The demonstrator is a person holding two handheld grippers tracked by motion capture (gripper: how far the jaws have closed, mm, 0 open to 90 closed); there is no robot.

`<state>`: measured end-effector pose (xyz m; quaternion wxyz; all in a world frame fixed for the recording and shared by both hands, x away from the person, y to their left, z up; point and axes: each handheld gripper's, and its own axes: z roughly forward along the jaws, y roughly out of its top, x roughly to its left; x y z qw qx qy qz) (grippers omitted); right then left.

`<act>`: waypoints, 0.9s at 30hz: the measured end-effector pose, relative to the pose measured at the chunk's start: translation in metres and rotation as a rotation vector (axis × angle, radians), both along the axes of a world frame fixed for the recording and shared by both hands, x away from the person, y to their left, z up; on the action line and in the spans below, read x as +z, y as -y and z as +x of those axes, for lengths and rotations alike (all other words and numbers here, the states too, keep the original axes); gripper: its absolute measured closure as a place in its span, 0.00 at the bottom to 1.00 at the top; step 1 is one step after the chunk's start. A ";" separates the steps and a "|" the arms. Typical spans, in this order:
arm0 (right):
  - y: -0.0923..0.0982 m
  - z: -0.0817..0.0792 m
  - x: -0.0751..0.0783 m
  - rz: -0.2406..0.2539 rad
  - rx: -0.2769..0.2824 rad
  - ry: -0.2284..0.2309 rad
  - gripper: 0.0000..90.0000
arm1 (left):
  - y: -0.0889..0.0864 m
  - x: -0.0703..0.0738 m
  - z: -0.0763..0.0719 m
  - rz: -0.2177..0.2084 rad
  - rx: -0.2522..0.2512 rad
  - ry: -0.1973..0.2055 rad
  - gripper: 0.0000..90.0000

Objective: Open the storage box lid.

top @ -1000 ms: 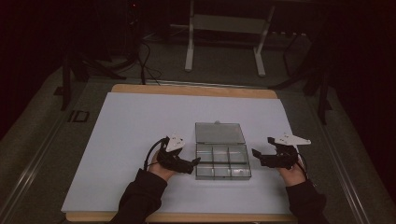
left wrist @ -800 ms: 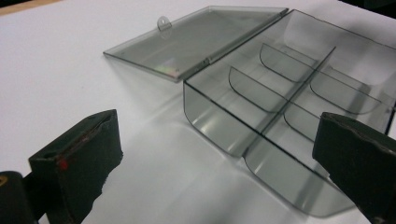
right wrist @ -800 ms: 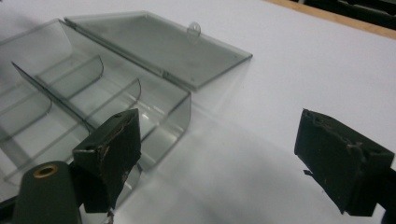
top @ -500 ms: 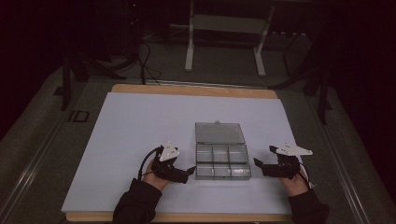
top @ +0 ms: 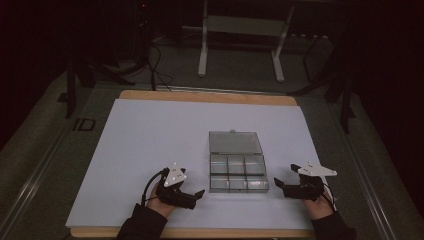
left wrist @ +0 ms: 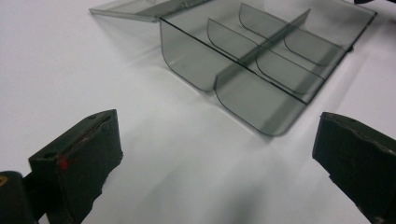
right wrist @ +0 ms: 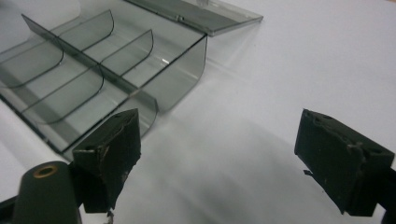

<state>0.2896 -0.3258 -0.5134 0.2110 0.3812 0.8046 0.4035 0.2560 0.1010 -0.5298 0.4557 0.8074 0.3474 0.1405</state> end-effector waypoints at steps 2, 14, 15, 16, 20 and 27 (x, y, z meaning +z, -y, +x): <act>0.001 -0.003 -0.001 0.005 0.002 0.000 0.16 | 0.000 -0.001 -0.003 0.006 -0.002 -0.001 0.03; 0.010 -0.025 -0.009 0.026 0.000 0.005 0.16 | -0.008 -0.008 -0.016 0.005 0.001 -0.005 0.03; 0.010 -0.027 -0.010 0.024 0.000 0.005 0.16 | -0.008 -0.007 -0.018 0.005 0.004 0.000 0.03; 0.010 -0.029 -0.011 0.022 0.004 0.005 0.16 | -0.009 -0.007 -0.019 0.004 0.006 0.002 0.03; 0.011 -0.036 -0.015 0.013 0.018 0.019 0.15 | -0.009 -0.007 -0.025 0.020 0.017 0.018 0.03; 0.013 -0.043 -0.019 0.004 0.010 0.039 0.15 | -0.007 -0.008 -0.032 0.040 0.030 0.045 0.03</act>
